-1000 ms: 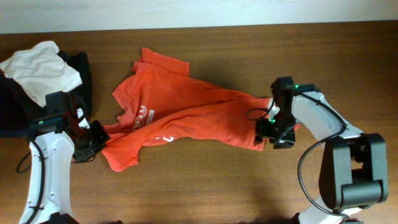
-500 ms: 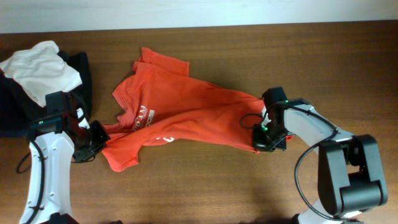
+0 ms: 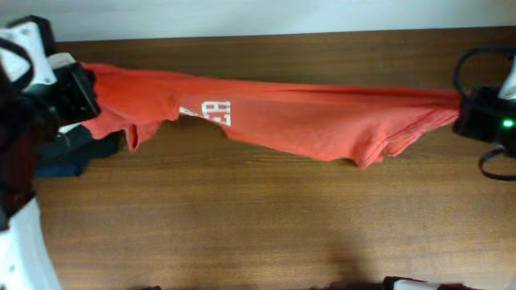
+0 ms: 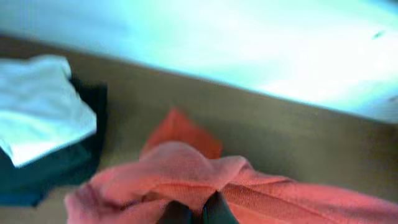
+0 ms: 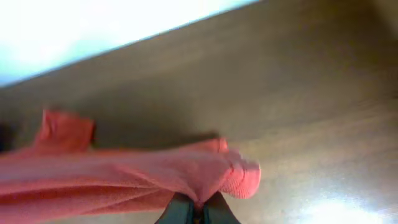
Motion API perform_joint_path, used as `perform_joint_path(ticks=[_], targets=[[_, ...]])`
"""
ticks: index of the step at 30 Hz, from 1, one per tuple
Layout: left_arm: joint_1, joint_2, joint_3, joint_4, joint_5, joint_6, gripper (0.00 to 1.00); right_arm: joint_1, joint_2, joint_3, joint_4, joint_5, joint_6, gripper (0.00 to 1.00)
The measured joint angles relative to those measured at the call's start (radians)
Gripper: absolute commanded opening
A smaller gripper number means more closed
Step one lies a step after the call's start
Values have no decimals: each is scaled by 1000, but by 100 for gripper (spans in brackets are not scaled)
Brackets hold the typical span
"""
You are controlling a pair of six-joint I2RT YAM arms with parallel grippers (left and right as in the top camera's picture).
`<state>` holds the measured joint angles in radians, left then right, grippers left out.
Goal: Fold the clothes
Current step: 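Lift the shirt with both grippers, shake, and lay it flat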
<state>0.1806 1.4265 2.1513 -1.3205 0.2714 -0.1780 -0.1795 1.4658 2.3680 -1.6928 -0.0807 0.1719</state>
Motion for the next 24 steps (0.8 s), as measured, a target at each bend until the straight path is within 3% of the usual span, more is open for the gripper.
perform_joint_path(ticks=[5,10,14,17,19,20,22,23,24], targets=[[-1,-49,100,37,-13,0,0,-14,-35,95,39,29,-16,4],[-60,163,107,164,25,2,0,-14,219,102,148,29,-39,4],[-129,435,101,504,33,18,0,-14,443,94,404,31,-41,4],[-137,509,98,752,36,22,0,-14,445,103,573,28,-40,4],[-137,509,198,808,36,22,0,-38,423,151,568,27,-41,4],[-135,510,276,715,39,24,0,-60,409,167,508,17,-42,4],[-132,484,406,388,80,27,0,-119,383,172,328,6,-55,4],[-133,472,416,140,89,29,0,-128,379,134,196,18,-74,4],[-137,491,372,-63,91,29,0,-134,384,69,177,23,-76,4]])
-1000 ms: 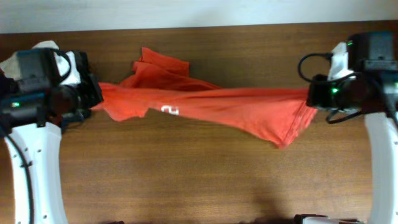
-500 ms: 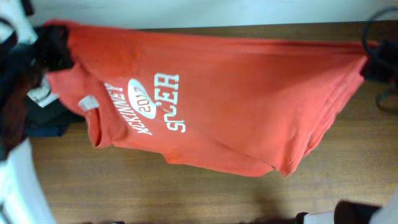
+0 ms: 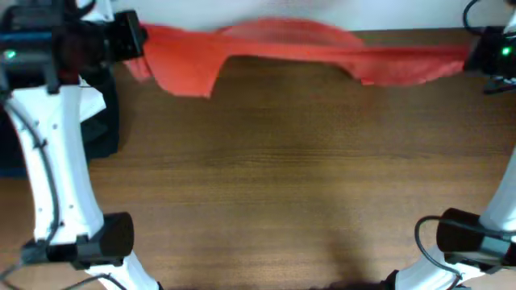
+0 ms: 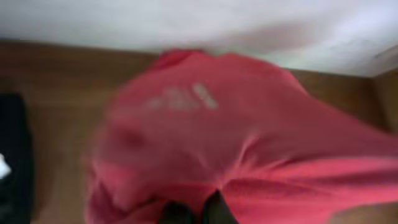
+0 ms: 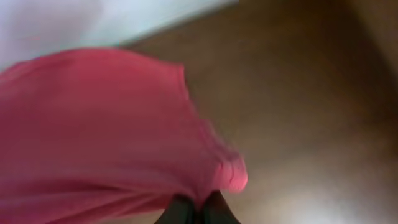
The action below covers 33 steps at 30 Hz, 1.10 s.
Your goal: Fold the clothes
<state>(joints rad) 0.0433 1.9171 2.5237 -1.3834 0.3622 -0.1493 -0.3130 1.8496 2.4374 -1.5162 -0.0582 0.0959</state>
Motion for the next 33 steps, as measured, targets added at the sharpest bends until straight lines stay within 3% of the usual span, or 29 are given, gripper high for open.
perform_joint_path(ticks=[1,3,9,11,13,17,19,23,26,31,32,33], targets=[[-13,38,-54,-122,-6,20,0,-2,-1,-103,-45,10,-3,4],[-40,111,-220,-212,-16,61,0,-7,17,-338,-74,25,-6,4],[-64,153,-868,-219,-55,121,0,-56,2,-778,-119,92,29,4],[-64,71,-1059,-170,-64,127,0,-136,-30,-948,-66,115,66,4],[-64,-108,-1204,-119,-67,127,0,-206,-183,-1107,-9,104,86,4],[-64,-332,-1305,-121,-71,126,0,-224,-359,-1158,19,79,89,4],[-64,-386,-1307,-11,-70,96,1,-224,-363,-1164,105,47,87,4],[-64,-388,-1317,411,-2,4,8,-145,-336,-1168,287,18,75,8],[-64,-368,-1318,546,6,-26,8,-71,-252,-1168,393,16,61,8],[-64,-161,-1317,689,9,-39,9,-65,-103,-1169,582,15,60,8],[-64,-137,-1317,711,9,-39,17,-64,-84,-1170,614,11,59,26],[-64,-124,-1317,731,9,-39,52,-64,-76,-1171,642,6,58,58]])
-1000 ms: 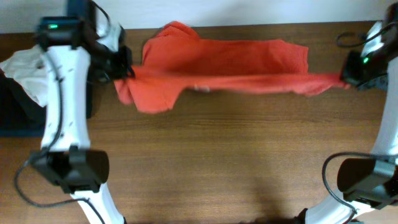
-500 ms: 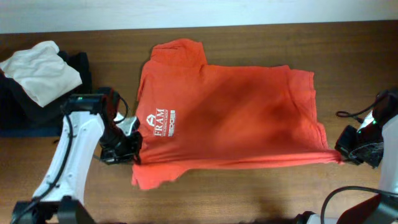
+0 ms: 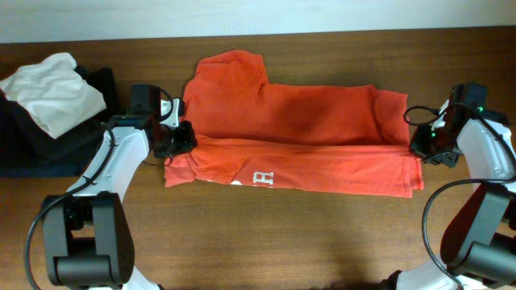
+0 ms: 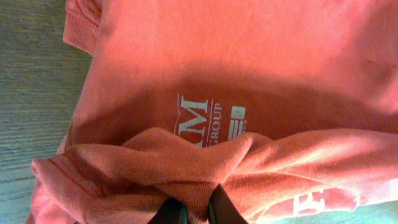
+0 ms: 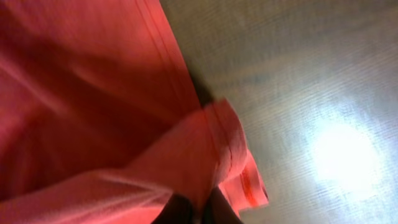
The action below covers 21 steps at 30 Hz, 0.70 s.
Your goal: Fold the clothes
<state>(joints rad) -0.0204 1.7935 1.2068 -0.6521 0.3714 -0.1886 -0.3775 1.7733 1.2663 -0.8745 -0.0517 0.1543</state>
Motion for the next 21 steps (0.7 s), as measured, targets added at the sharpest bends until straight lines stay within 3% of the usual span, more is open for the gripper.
perform_joint_path(ticks=[1,2,3,6,8,9,13,16,17,18,19,21], targets=[[0,2,0,9,0,-1,71,0,5,-1,25,-15,0,75],[0,6,0,17,-1,-4,79,0,6,-1,50,-37,1,76],[0,11,0,18,-1,-10,80,0,6,-1,50,-56,0,73],[0,16,20,-136,-8,18,80,1,6,-2,-39,-66,0,41],[0,16,25,-287,-84,54,79,1,9,-71,-51,-67,-2,25],[0,16,25,-359,-141,63,79,0,14,-119,-39,-67,0,23],[0,15,26,-397,-245,66,78,1,14,-228,63,-67,0,15],[0,15,11,-328,-298,32,48,1,15,-233,72,-67,-1,14],[0,15,-7,-304,-298,26,34,1,14,-233,72,-67,0,14],[0,15,-40,-261,-299,23,7,1,15,-233,75,-67,0,7],[0,15,-67,-223,-298,19,1,1,15,-234,77,-67,0,4],[0,15,-109,-175,-317,15,1,1,15,-236,79,-67,0,4]])
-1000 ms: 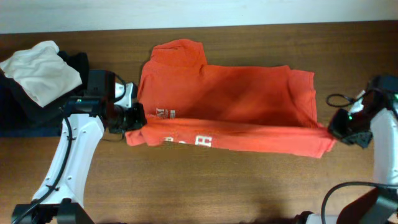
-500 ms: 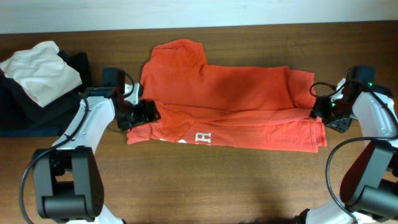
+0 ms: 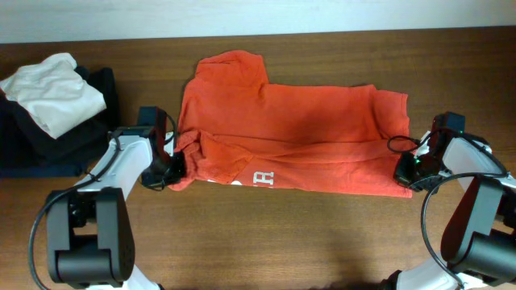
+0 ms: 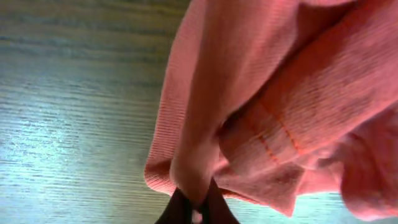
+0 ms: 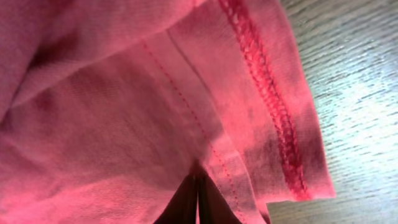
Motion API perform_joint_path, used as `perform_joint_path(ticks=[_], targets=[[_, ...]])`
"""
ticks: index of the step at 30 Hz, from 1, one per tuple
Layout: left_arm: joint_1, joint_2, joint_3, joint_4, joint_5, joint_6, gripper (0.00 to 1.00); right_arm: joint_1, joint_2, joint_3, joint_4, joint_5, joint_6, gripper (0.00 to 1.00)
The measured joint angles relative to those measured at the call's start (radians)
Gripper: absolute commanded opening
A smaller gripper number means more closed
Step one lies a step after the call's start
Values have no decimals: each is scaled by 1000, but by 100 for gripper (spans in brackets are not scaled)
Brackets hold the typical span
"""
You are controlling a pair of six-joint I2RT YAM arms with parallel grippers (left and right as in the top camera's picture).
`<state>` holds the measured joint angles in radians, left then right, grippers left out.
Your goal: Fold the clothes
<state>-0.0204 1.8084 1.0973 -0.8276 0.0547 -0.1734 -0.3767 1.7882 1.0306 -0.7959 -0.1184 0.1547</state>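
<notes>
An orange-red T-shirt with white lettering lies across the middle of the wooden table, its near part folded over the rest. At the shirt's near-left corner my left gripper is shut on bunched fabric. My right gripper is shut on the hemmed near-right corner. Both grippers are low at the table.
A pile of dark clothes with a white garment on top lies at the table's far left, just behind my left arm. The table's back edge meets a pale wall.
Both grippers, still holding the shirt's corners, have moved toward the near side. The folded front layer now reaches further forward, and the left corner is bunched.
At first the shirt hung stretched between my two raised grippers over the table. Then it was held at the table's back edge. Later it lay spread on the table with the near part doubled over. Now the held corners sit nearer the front.
</notes>
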Motion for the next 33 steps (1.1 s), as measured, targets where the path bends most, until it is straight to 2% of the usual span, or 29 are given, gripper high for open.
perform_joint_path(ticks=[1,4,5,6,7,9,11,12,13,14,16,21,22,23,24,25,27,29,30,31,33], targets=[[-1,0,-3,-2,-59,0,1,0,0,0,-3,16,-1,4],[0,0,-3,-36,-429,-79,1,0,0,-1,-31,84,-1,4],[0,0,-3,-35,-548,-99,13,0,0,-1,-40,112,-1,4],[0,0,-3,-35,-619,-109,32,0,0,-1,-45,138,0,4],[0,0,-3,-35,-664,-121,39,0,0,-1,-48,158,3,4],[0,0,-3,-35,-762,-127,39,0,0,-1,-42,175,3,4],[0,0,-3,-35,-769,-127,39,0,0,0,-45,149,3,8],[0,0,-3,-35,-764,-127,39,0,0,9,-77,108,-1,16],[0,0,-3,-35,-755,-127,39,0,8,58,-154,86,-11,29],[0,0,-3,-35,-743,-127,39,0,12,131,-225,67,-23,48],[0,0,-3,-18,-731,-127,39,6,6,220,-308,40,-64,50],[0,0,-3,18,-661,-127,39,80,6,53,-205,34,-88,63],[0,0,-3,21,-656,-127,40,102,6,24,-170,32,-89,62],[0,0,-3,22,-653,-127,40,145,7,-8,-137,29,-91,43],[0,0,-3,24,-652,-127,39,164,6,-17,-122,34,-92,14],[0,0,-3,24,-652,-127,40,183,0,-27,-103,40,-91,4],[0,0,-3,24,-650,-127,39,198,-9,-39,-84,30,-89,4],[0,0,-3,24,-649,-127,23,201,-13,-40,-89,95,-29,4],[0,0,-3,21,-648,-130,18,185,-13,-39,-101,189,17,4],[0,0,-3,17,-642,-130,16,161,-12,-39,-106,246,36,4],[0,0,-3,6,-616,-134,1,60,-5,-14,-111,343,63,4]])
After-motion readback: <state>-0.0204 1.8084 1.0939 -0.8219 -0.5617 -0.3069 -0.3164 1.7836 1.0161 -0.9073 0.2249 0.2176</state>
